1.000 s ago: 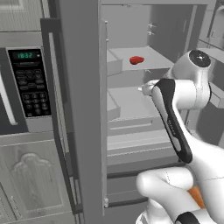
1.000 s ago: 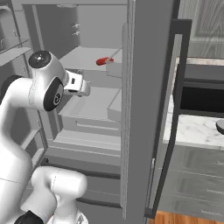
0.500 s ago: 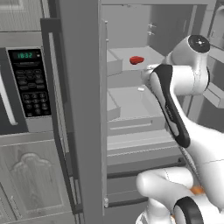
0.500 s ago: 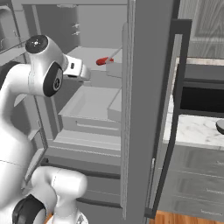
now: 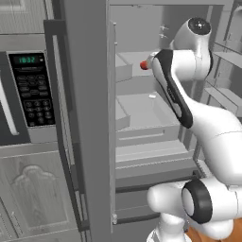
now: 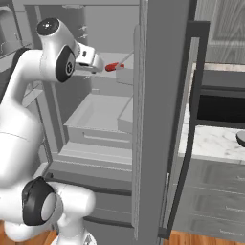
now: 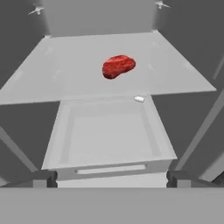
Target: Take the steak from the fridge and place it on the digital scale on the counter by the fridge. Wait a few seconds for a reading, then move it to the plate on the dining counter.
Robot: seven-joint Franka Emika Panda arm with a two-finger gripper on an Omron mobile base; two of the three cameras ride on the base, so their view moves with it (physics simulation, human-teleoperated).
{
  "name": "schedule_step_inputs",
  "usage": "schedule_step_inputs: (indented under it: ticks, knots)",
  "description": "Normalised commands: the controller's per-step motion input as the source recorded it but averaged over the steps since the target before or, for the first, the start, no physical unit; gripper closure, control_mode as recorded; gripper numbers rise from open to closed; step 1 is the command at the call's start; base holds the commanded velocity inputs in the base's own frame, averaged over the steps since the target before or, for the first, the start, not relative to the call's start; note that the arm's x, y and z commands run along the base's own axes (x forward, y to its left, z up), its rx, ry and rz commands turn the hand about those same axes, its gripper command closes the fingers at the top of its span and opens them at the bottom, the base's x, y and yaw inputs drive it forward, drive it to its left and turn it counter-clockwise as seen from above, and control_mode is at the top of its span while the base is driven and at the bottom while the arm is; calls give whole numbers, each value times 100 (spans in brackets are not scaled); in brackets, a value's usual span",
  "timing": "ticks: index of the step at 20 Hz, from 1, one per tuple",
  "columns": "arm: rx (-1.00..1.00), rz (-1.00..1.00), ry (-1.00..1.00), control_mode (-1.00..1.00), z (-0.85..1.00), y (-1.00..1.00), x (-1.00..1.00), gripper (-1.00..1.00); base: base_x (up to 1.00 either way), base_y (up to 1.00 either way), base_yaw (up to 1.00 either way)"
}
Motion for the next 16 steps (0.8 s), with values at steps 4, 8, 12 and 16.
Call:
schedule_step_inputs:
  ticks: [4,8,12,16]
  knots:
    - [0,-6,0,-100,-18,0,67,-100,0,0,0]
    - [0,-5,0,-100,-21,0,66,-100,0,0,0]
    - [0,-5,3,-100,-24,0,65,-100,0,0,0]
    - [0,-5,3,-100,-20,-2,58,-100,0,0,0]
